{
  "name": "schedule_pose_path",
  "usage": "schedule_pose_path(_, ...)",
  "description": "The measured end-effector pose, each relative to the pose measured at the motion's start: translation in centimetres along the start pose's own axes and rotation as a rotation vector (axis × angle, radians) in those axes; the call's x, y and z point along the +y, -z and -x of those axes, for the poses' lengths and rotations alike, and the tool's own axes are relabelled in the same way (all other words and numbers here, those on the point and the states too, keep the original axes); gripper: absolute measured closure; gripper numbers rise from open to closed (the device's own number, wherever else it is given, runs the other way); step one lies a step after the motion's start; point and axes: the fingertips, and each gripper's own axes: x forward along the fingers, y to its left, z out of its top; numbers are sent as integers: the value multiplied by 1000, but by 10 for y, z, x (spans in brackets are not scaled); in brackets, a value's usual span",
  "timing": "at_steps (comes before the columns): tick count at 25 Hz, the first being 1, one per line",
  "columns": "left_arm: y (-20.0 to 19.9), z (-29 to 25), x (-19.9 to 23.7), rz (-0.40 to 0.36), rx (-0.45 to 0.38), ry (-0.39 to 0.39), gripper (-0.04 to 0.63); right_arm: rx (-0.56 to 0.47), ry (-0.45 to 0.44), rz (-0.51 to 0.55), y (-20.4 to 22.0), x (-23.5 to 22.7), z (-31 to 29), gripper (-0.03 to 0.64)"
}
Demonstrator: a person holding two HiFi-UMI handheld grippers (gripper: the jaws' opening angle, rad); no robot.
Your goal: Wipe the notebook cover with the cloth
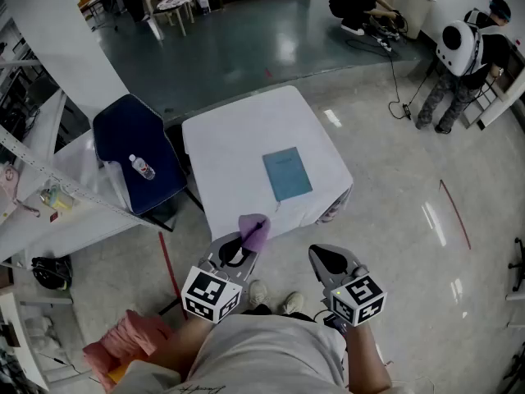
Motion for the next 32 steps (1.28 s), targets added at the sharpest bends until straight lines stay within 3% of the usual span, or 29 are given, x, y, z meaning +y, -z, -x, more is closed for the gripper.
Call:
schedule_pose_path(9, 0, 2, 7, -4, -1, 14, 518, 5, -14, 17, -3, 10, -12, 603)
schedule_pose_path(14, 1, 5, 16, -4, -7, 23, 518, -36, 27, -13, -10, 7, -17, 603)
schedule_pose_path(32, 3, 14, 43, -1, -24, 77, 518, -37, 79, -23, -11, 29, -41, 603)
